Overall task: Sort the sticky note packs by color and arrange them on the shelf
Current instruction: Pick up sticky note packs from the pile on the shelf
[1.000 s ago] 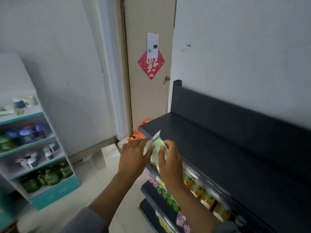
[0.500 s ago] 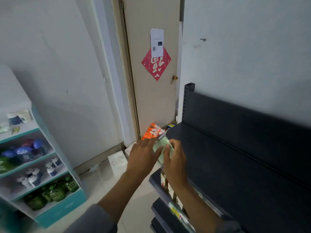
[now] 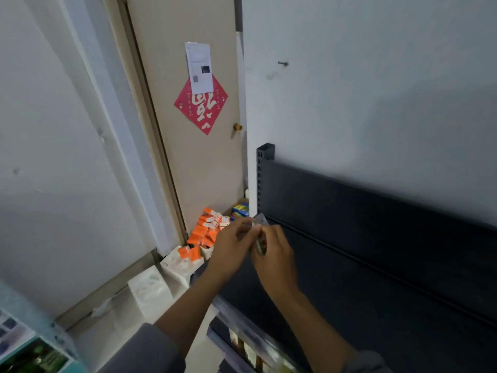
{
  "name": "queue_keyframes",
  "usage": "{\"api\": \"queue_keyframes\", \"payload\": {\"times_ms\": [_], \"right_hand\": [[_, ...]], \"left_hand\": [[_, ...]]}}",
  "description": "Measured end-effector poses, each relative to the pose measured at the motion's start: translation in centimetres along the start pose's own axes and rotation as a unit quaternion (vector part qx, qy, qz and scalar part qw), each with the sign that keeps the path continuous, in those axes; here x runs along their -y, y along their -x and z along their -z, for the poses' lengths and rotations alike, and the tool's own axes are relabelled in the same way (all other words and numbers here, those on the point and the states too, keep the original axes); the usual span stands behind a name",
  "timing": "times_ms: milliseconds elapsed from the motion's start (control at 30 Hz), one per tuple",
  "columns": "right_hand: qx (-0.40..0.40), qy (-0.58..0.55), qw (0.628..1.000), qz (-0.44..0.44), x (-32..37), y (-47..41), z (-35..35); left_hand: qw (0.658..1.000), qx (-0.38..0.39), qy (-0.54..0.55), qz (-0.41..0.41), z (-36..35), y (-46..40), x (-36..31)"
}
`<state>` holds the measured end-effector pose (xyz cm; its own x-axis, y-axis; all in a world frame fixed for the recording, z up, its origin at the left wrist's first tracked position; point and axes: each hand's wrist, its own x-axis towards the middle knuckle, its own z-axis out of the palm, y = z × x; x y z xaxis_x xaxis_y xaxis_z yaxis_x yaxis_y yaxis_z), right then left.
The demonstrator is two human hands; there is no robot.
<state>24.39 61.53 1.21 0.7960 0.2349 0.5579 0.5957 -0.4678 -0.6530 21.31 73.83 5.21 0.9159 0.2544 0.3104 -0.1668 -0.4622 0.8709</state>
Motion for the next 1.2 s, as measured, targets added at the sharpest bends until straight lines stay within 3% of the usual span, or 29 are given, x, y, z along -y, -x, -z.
{"api": "queue_keyframes", "payload": {"times_ms": [133,333,467,633,767,900,1200], "right_hand": [[0.033,0.005,0.999,-0.017,-2.2,-1.5,-1.3],[0.088,0.174,0.978,-0.075,-6.8,-3.4,-4.8],[0.125,0.219,0.961,-0.117,-8.5,-4.3,-6.3],[0.114,0.275,0.941,-0.161,-9.0,-4.7,-7.8],[0.112,0.320,0.919,-0.203,-9.4,-5.0,-8.4],[0.103,0.373,0.897,-0.215,-10.0,-5.0,-9.2],[0.083,0.406,0.882,-0.224,-9.5,-5.8,-11.1]], "left_hand": [[1.000,0.024,-0.003,0.001,-1.2,-4.4,4.2],[0.997,0.049,-0.049,0.044,-1.2,-11.3,10.8],[0.994,0.078,-0.021,0.072,-1.6,-15.1,12.9],[0.995,0.068,-0.017,0.075,-3.2,-17.1,16.0],[0.992,0.114,-0.043,0.017,-4.5,-17.7,17.1],[0.986,0.156,-0.065,0.000,-5.1,-17.9,17.3],[0.988,0.154,-0.033,0.006,-4.2,-18.2,18.2]]}}
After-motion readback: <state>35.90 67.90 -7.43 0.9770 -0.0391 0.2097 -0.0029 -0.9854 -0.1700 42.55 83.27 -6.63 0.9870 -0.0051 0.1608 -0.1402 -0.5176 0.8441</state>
